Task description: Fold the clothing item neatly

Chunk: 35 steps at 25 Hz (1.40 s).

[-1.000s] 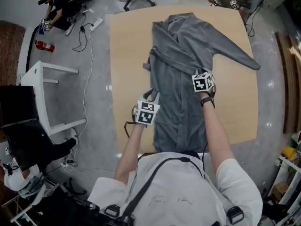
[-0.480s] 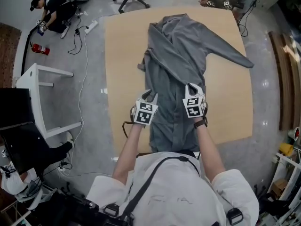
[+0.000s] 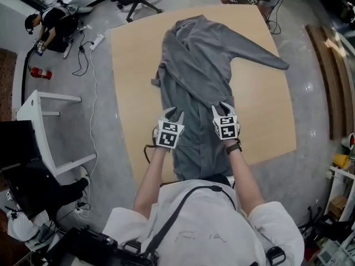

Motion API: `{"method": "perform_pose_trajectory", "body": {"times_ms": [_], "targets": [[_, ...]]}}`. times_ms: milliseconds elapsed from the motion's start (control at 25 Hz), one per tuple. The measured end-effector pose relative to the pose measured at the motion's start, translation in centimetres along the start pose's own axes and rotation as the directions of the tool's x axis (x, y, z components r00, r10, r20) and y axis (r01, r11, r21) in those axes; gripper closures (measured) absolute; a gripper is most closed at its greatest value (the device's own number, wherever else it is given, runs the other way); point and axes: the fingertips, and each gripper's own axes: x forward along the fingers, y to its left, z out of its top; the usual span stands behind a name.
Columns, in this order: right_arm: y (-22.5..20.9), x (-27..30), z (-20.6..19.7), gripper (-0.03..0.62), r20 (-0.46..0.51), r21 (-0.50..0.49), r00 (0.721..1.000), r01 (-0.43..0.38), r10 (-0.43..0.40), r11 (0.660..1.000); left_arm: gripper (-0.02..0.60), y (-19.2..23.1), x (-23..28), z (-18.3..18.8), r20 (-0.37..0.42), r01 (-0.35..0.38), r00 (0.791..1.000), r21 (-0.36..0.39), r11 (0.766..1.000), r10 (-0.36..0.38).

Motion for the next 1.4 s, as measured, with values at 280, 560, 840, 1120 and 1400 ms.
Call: {"method": "perform_pose_trajectory", "body": {"times_ms": [280, 560, 840, 1120, 1400], "targets": [[-12.0, -4.6, 0.6, 0.465, 0.079, 0.213, 0.985, 0.131, -0.151, 0.968, 0.469, -5.1, 3.7, 2.9, -0.004, 0.126, 0.992, 0.031, 0.992, -0.126], [-30.6, -6.8, -0.1, 0.465, 0.047, 0.321, 0.932, 0.326, -0.358, 0.889, 0.469, -10.9, 8.4, 7.1, 0.001, 0.225, 0.974, 0.146, 0.963, -0.227], [-45.0, -5.2, -0.9, 0.450, -0.056, 0.307, 0.892, 0.443, -0.449, 0.842, 0.469, -14.3, 11.7, 9.4, -0.033, 0.278, 0.960, 0.191, 0.941, -0.277], [-51.1, -1.0, 2.6, 0.382, -0.030, 0.280, 0.893, 0.439, -0.449, 0.854, 0.468, -15.4, 13.0, 8.2, -0.082, 0.286, 0.958, 0.188, 0.940, -0.275], [-52.0, -0.1, 3.2, 0.528, -0.036, 0.309, 0.908, 0.408, -0.418, 0.859, 0.468, -15.2, 12.4, 7.2, -0.098, 0.281, 0.959, 0.186, 0.941, -0.267]]}}
